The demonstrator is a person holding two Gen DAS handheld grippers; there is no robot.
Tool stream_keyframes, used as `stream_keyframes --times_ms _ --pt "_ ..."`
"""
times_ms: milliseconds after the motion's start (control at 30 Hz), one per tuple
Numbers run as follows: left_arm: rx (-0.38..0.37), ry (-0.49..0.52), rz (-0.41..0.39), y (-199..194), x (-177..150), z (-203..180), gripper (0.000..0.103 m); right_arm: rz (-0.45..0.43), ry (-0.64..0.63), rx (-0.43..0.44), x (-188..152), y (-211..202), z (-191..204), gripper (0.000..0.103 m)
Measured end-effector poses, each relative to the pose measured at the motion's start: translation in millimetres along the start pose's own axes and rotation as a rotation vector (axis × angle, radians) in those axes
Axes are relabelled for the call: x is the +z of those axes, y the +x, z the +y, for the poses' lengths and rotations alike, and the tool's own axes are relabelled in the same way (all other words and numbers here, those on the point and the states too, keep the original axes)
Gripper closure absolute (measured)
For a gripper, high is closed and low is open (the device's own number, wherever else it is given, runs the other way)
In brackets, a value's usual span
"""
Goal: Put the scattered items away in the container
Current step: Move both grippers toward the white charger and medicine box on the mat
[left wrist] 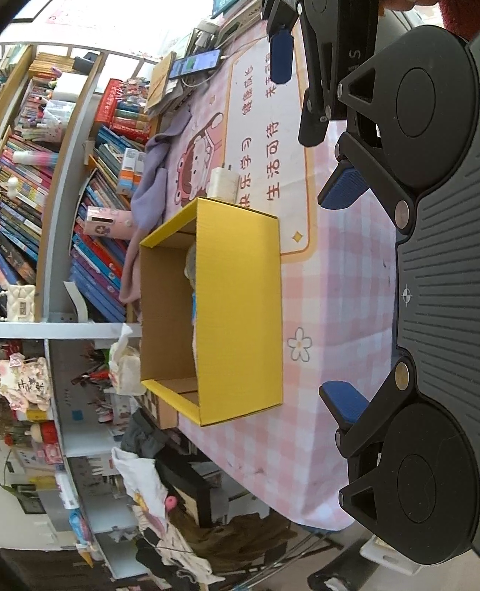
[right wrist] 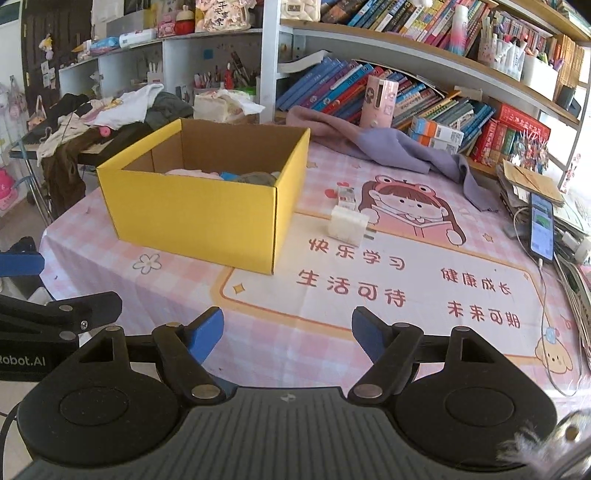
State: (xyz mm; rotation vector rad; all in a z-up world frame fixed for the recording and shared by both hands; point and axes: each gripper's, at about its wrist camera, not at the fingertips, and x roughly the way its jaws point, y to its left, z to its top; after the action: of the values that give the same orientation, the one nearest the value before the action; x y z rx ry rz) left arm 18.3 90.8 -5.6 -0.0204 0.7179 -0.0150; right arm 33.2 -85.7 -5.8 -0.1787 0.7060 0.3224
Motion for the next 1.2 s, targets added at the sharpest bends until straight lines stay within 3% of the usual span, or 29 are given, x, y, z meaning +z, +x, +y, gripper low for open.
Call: stream_keyframes --times_ms 733,1200 --pt "-0.076 0.101 0.074 27 1 -39 0.002 0.052 0.072 -0.051 -10 12 -38 0.025" --pt "-0.12 0.153 0.087 49 18 -79 0.002 0.061 0.087 -0.062 6 35 -80 0.024"
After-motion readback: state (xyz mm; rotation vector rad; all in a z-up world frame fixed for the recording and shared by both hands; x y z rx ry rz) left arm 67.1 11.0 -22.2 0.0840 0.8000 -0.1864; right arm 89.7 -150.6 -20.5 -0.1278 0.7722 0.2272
